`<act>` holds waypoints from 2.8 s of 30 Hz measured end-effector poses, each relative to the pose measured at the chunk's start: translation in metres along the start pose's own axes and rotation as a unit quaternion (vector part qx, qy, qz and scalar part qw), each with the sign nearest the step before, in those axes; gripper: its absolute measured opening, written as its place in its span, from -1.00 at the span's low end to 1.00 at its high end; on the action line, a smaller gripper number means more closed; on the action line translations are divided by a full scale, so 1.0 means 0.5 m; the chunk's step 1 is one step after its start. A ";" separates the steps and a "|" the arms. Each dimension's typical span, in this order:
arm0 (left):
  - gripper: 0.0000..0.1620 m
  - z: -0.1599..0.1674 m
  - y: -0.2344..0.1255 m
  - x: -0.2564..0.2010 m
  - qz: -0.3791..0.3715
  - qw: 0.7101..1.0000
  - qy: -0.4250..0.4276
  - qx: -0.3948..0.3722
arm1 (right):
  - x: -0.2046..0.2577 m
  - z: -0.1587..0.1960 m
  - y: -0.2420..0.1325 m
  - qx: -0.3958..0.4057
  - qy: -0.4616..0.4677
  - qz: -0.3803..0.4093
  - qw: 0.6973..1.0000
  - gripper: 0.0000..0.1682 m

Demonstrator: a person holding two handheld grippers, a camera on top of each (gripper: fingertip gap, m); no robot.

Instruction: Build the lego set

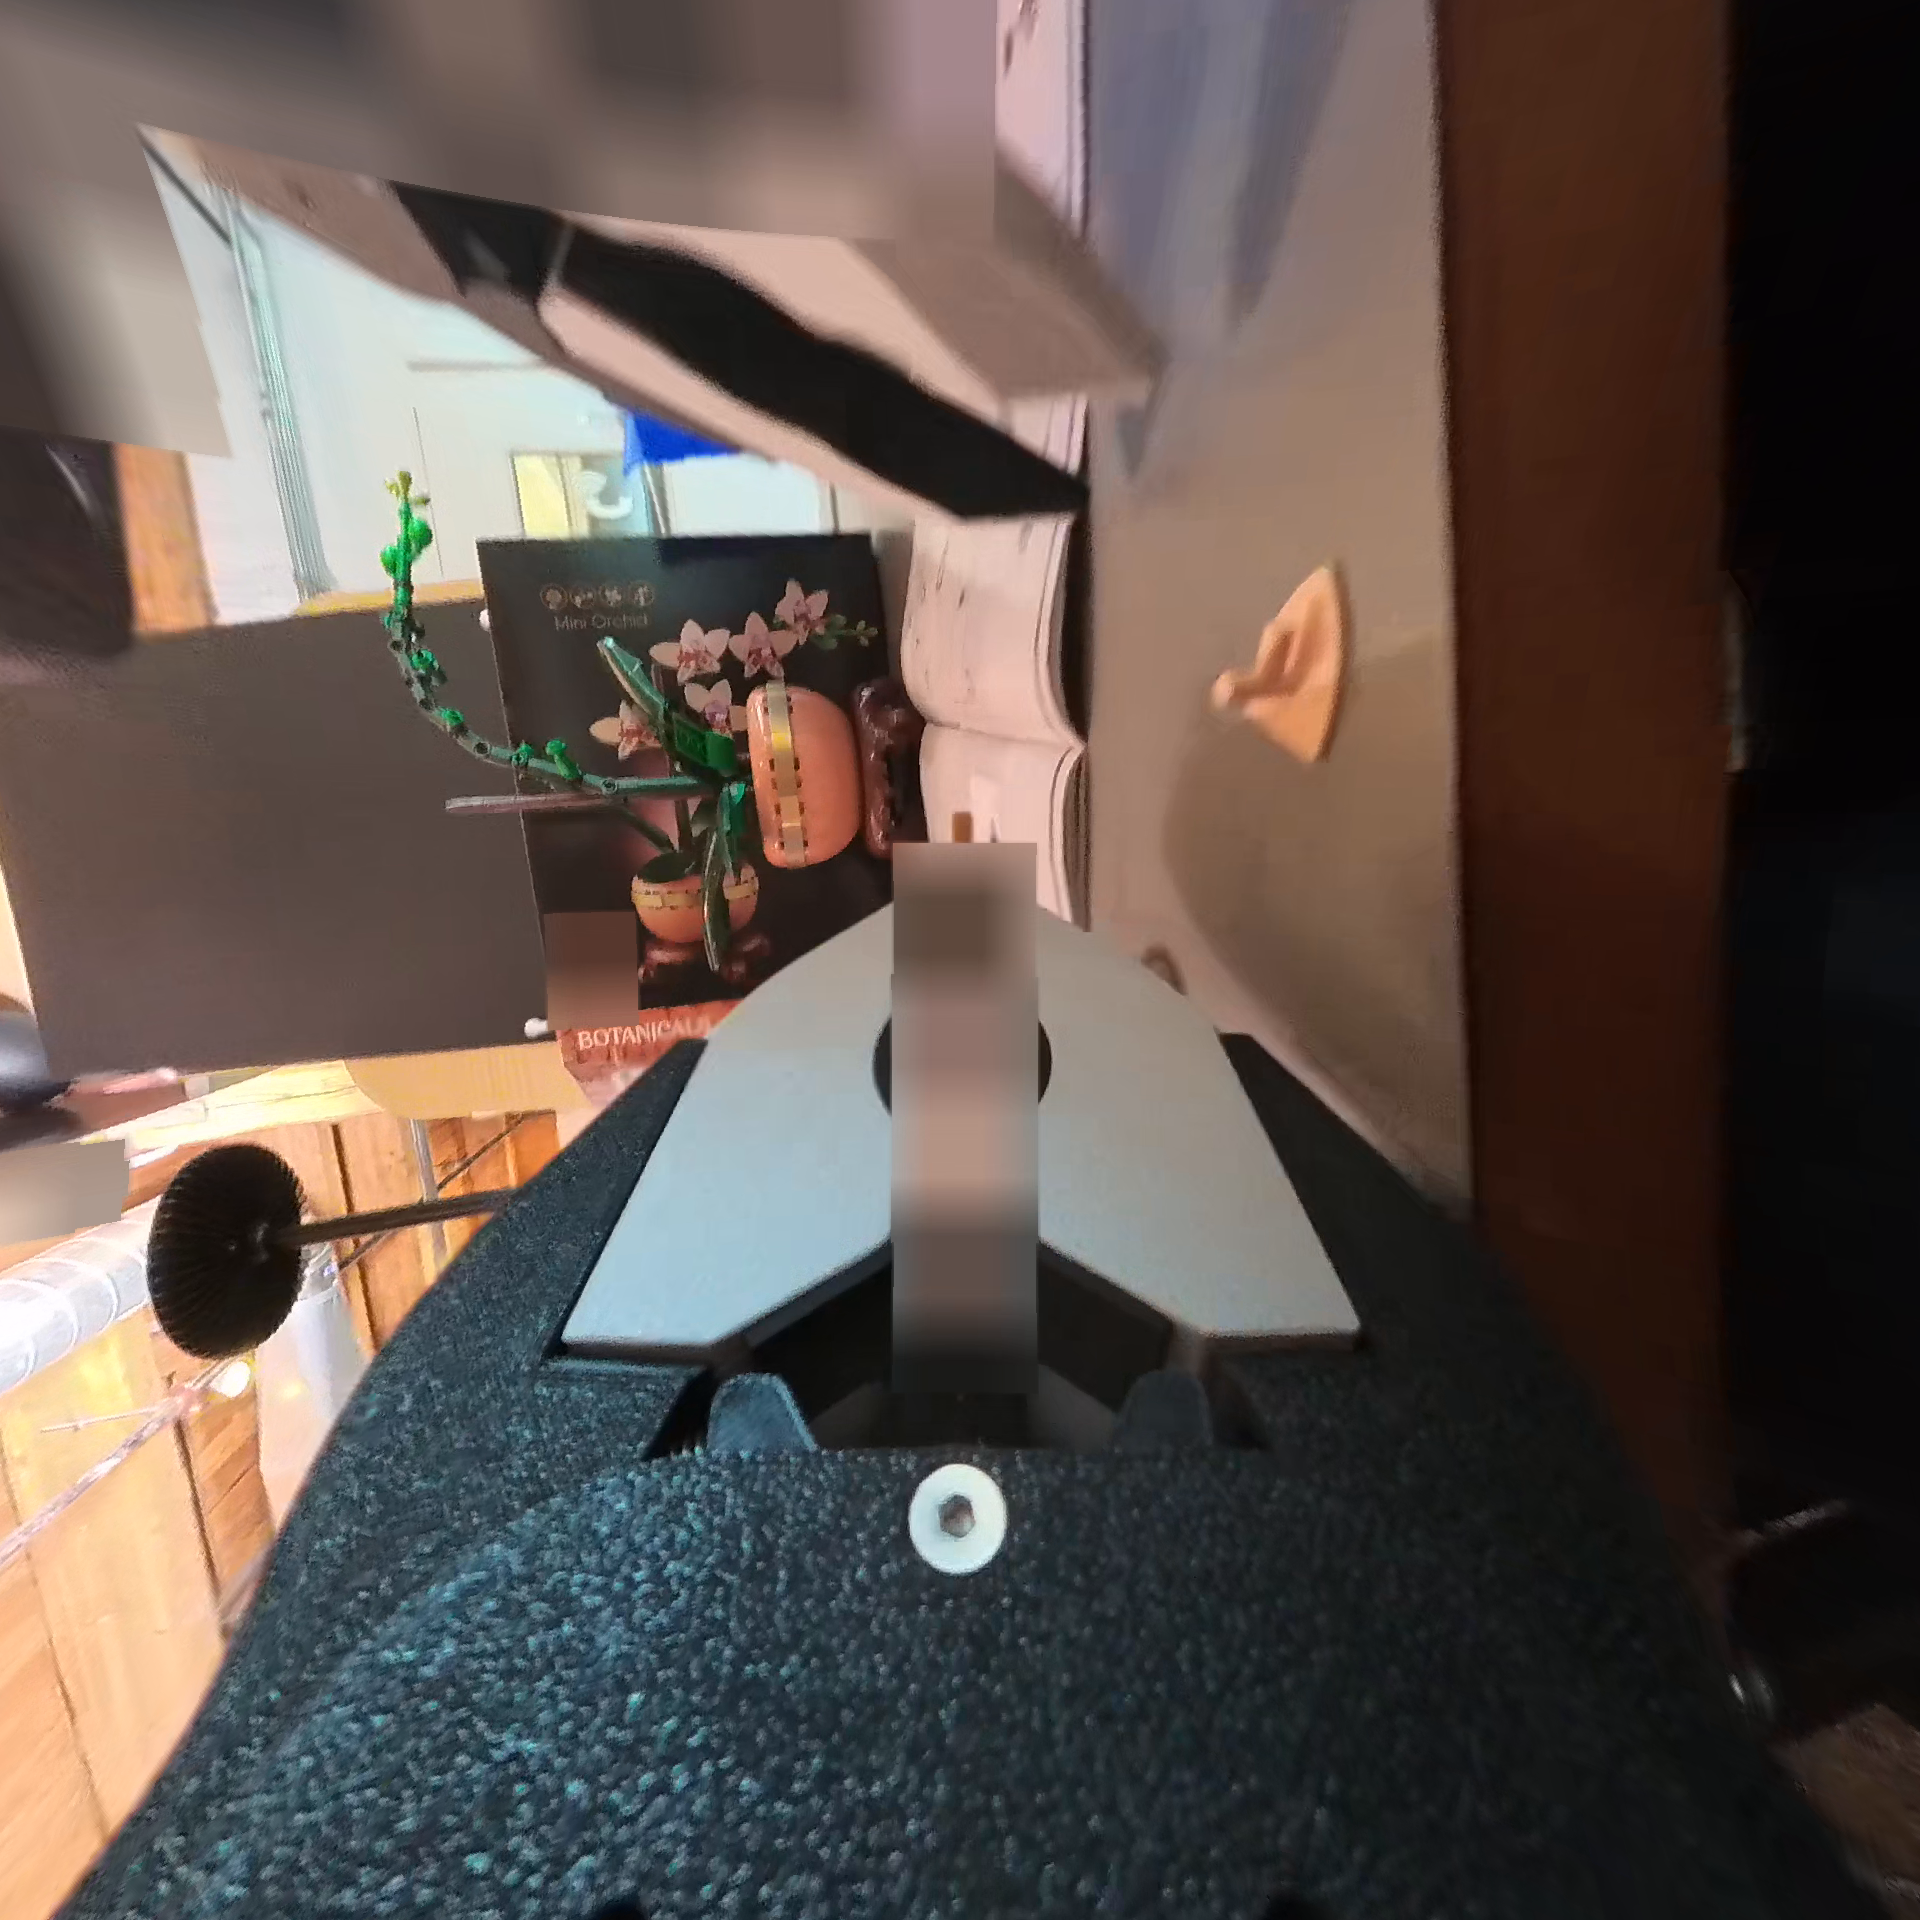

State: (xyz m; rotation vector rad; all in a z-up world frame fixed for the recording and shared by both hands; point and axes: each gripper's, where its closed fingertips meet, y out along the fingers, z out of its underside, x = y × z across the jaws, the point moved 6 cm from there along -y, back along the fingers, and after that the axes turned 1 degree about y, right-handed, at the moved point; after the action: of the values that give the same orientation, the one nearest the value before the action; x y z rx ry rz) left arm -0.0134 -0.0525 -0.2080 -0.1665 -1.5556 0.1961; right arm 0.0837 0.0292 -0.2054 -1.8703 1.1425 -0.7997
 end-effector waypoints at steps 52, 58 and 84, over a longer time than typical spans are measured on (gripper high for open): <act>-0.91 0.027 -0.023 -0.002 -0.017 0.999 -0.028 0.006 | 0.109 -0.032 0.076 -0.147 0.029 0.124 0.981 -0.81; -0.91 0.032 -0.023 -0.003 -0.017 0.999 -0.028 0.007 | 0.104 -0.030 0.074 -0.136 0.038 0.129 0.981 -0.62; -0.91 0.024 -0.031 0.002 -0.021 0.999 -0.029 0.004 | 0.114 -0.048 0.077 -0.050 -0.057 0.167 0.983 -0.85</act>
State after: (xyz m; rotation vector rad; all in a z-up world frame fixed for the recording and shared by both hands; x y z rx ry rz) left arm -0.0250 -0.0676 -0.2035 -0.1224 -1.6151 0.1741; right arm 0.0708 -0.0408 -0.2206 -1.7158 1.3962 -0.4479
